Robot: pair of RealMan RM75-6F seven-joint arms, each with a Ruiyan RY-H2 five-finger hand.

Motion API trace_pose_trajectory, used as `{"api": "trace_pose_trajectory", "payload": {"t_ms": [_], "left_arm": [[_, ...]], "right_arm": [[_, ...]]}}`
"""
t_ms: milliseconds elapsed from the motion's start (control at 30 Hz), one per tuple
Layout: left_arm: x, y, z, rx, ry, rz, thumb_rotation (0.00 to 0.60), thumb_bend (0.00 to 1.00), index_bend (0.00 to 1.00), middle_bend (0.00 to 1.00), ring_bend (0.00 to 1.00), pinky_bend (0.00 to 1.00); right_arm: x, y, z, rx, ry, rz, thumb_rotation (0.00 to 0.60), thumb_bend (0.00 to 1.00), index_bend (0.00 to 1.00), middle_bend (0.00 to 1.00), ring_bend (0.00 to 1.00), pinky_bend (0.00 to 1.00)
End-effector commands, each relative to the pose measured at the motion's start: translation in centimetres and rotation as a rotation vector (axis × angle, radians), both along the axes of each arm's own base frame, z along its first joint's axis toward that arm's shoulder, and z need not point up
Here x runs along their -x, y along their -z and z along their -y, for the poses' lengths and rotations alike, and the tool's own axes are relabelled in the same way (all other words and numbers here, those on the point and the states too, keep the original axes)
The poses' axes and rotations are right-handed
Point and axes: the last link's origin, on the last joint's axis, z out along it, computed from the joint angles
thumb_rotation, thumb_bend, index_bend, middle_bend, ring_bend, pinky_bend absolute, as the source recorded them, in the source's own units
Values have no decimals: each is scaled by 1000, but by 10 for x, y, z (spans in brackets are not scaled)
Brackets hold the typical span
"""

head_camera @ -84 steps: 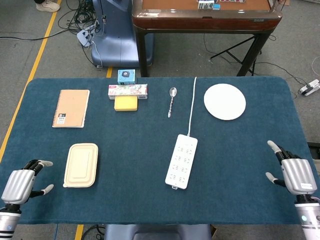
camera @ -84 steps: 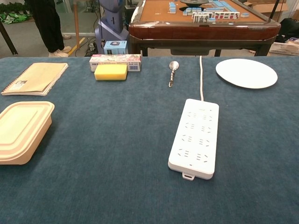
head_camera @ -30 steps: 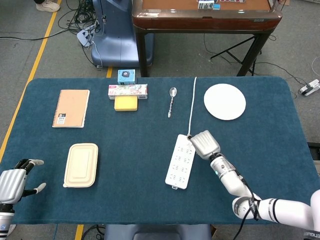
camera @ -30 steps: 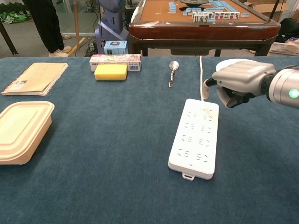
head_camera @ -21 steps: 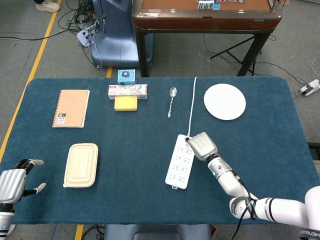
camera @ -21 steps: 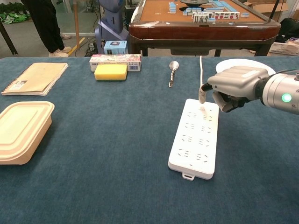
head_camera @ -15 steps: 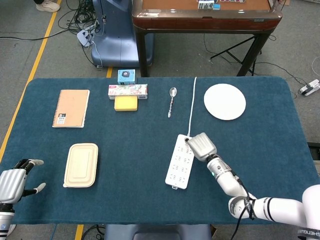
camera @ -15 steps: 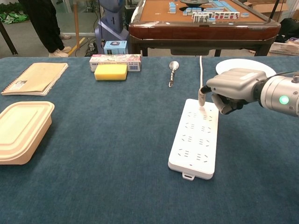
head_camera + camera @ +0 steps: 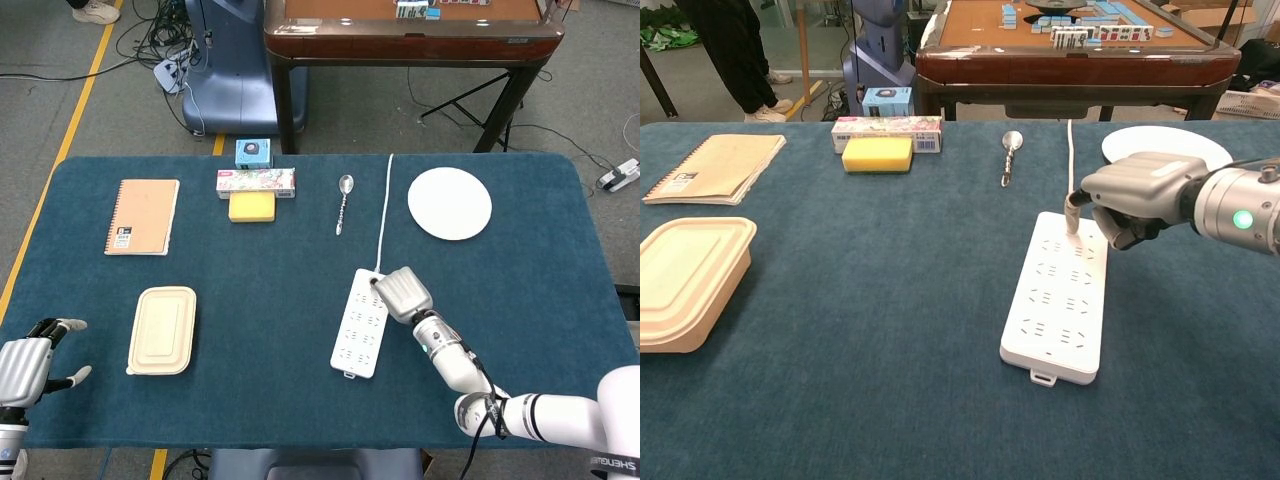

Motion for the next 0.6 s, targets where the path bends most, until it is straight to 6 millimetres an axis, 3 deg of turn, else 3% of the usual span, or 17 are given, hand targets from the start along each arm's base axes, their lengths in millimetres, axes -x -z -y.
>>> {"api": "trace_pose_trajectory", "payload": {"t_ms": [33, 600], "left_arm": [[0, 0, 0, 1, 0, 0, 600, 129, 400, 364, 260, 550], [0, 0, 0, -1, -1, -1, 600, 129, 400, 364, 260, 550]], "right_arm": [[1, 0, 0, -1, 4, -5, 600, 919, 314, 1000, 1000, 1000], [3, 4, 1, -18, 27, -16, 600, 919, 320, 1000, 1000, 1000]]}}
